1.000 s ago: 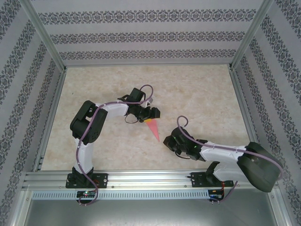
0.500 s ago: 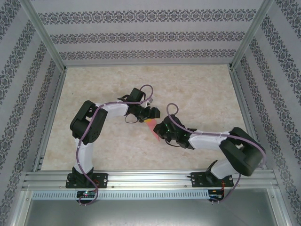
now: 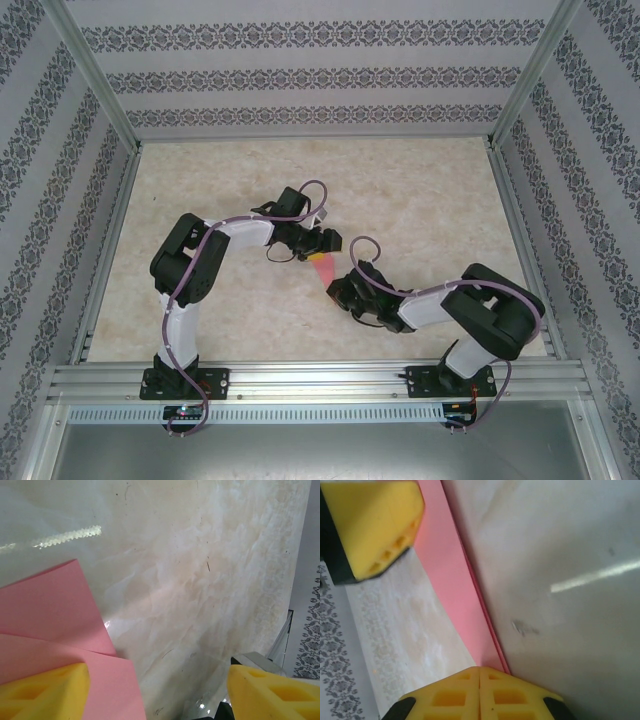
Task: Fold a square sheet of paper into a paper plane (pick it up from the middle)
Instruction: Fold the wing for the fifth time at the center of the table.
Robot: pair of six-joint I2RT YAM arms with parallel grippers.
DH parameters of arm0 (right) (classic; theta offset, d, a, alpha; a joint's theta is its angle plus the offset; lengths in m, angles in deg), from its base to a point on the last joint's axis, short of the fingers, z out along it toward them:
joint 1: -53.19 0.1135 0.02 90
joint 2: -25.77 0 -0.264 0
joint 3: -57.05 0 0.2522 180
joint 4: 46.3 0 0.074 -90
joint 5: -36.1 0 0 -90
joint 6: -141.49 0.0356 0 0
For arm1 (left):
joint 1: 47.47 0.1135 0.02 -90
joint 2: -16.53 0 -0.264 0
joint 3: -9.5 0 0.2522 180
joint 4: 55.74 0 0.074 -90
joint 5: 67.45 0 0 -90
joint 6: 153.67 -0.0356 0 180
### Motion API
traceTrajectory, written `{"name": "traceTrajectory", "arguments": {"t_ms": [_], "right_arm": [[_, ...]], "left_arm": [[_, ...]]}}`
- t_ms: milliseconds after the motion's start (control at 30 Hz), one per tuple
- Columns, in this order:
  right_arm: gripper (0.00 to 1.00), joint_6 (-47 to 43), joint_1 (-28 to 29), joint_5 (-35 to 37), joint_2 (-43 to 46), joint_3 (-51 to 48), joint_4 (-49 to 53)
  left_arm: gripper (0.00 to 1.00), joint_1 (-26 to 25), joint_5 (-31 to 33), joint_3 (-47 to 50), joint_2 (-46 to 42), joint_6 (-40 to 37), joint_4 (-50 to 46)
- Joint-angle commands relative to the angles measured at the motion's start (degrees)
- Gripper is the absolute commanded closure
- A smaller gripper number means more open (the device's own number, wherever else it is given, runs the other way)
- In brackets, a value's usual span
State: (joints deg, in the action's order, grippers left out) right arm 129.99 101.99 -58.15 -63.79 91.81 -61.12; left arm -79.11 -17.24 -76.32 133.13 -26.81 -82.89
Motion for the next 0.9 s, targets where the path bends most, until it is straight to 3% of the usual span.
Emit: {"name": "traceTrajectory", "arguments": {"t_ms": [0, 300, 467, 667, 867], "right_arm": [[0.91, -0.8, 2.2, 0.0, 2.1, -1.7, 14.3], [0.88, -4.3, 2.4, 4.4, 13.5, 2.1, 30.3], [0.74, -5.1, 2.3, 13.4, 24.4, 2.0, 41.2], [0.51, -7.0, -0.6, 17.7, 35.8, -1.0, 40.7], [0.39, -11.2, -2.8, 17.4, 37.8, -3.0, 37.4]], "left_arm": [[0.26, 0.3, 3.6, 0.2, 3.4, -2.3, -2.4], [0.25, 0.3, 2.4, -0.8, 2.6, -3.9, -3.7], [0.25, 0.3, 2.9, -2.9, 0.1, -5.6, -7.1], [0.21, -1.0, 14.7, -6.7, -7.7, -6.6, -17.3], [0.21, -5.0, 35.1, -9.4, -12.7, -3.2, -32.0]]}}
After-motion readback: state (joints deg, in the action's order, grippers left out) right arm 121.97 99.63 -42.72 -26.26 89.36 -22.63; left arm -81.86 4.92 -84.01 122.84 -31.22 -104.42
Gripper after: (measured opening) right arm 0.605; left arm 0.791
